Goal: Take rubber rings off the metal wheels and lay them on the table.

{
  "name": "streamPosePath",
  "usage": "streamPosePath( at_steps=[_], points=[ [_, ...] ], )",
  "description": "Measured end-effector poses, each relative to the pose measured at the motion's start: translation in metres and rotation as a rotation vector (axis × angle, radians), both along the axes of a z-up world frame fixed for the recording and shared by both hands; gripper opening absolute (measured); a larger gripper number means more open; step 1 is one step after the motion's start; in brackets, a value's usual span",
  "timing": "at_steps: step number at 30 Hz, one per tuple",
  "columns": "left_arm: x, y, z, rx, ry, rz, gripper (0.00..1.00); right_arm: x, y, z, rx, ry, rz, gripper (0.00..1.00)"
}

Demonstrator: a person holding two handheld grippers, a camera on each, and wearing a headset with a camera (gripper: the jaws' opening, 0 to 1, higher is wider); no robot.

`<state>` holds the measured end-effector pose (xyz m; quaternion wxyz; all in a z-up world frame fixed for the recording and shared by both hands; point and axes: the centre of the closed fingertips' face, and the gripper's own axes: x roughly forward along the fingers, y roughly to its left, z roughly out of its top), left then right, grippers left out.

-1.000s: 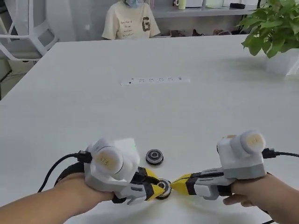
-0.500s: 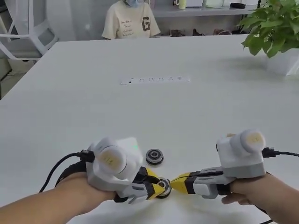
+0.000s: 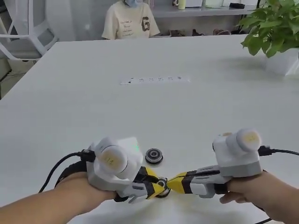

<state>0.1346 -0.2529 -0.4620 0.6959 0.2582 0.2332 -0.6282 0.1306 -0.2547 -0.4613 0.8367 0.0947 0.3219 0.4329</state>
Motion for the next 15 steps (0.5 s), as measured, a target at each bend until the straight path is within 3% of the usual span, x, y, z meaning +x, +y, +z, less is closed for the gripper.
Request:
streamPosePath(
  at_steps=[10, 13, 14, 15],
  points=[
    [0.0, 0.0, 0.0, 0.0, -0.002, 0.005, 0.06, -0.002, 0.005, 0.003, 0.015, -0.007, 0.012, 0.0],
    [-0.001, 0.0, 0.0, 0.003, -0.002, 0.005, 0.06, -0.012, 0.017, 0.014, 0.085, -0.002, 0.076, 0.0],
    [-0.001, 0.0, -0.001, 0.003, -0.001, 0.005, 0.06, -0.007, 0.014, 0.011, 0.05, -0.037, 0.059, 0.0],
    [-0.001, 0.0, -0.001, 0.003, 0.0, 0.005, 0.06, -0.007, 0.013, 0.01, 0.043, -0.038, 0.057, 0.0]
  ],
)
